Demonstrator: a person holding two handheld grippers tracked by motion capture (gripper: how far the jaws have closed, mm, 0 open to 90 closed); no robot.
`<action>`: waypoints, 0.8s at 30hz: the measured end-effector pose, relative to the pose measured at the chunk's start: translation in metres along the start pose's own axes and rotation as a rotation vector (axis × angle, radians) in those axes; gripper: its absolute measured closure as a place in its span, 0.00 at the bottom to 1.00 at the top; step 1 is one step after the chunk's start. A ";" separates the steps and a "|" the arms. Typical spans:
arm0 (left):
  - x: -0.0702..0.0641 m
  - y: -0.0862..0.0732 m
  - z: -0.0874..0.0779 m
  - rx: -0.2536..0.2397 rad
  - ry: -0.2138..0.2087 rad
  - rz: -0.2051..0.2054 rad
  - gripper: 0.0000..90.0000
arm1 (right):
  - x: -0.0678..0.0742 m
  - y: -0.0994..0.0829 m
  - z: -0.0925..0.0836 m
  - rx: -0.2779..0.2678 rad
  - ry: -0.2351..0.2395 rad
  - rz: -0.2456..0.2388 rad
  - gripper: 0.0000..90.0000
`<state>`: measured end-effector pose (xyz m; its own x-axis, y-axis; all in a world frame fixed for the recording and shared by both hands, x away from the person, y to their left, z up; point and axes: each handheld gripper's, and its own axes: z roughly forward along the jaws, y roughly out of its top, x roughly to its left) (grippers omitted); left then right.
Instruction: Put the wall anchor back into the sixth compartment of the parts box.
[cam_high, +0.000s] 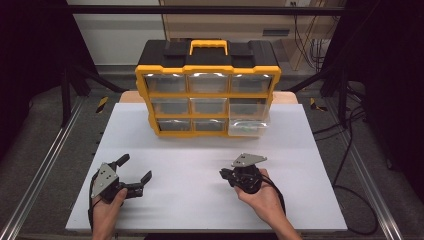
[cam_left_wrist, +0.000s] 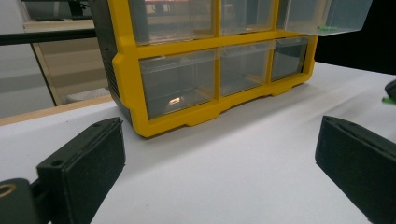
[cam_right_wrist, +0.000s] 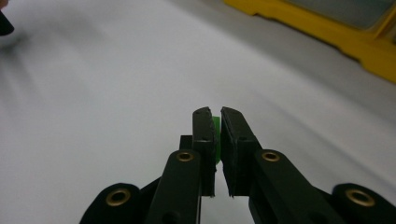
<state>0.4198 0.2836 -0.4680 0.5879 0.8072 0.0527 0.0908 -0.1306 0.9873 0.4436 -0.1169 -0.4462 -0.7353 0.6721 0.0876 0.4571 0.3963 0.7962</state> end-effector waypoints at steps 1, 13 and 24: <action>0.000 0.000 0.000 0.000 0.000 0.000 0.01 | -0.001 0.002 -0.004 -0.007 -0.005 -0.002 0.94; 0.000 0.000 0.000 -0.001 -0.001 -0.001 0.01 | -0.012 0.031 -0.044 -0.104 -0.059 -0.017 0.94; 0.001 0.000 0.000 -0.002 0.001 -0.002 0.01 | -0.017 0.061 -0.069 -0.158 -0.096 -0.048 0.94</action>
<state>0.4199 0.2843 -0.4681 0.5872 0.8079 0.0504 0.0902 -0.1272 0.9878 0.4497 -0.1473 -0.3584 -0.6999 0.7142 -0.0040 0.3328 0.3311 0.8830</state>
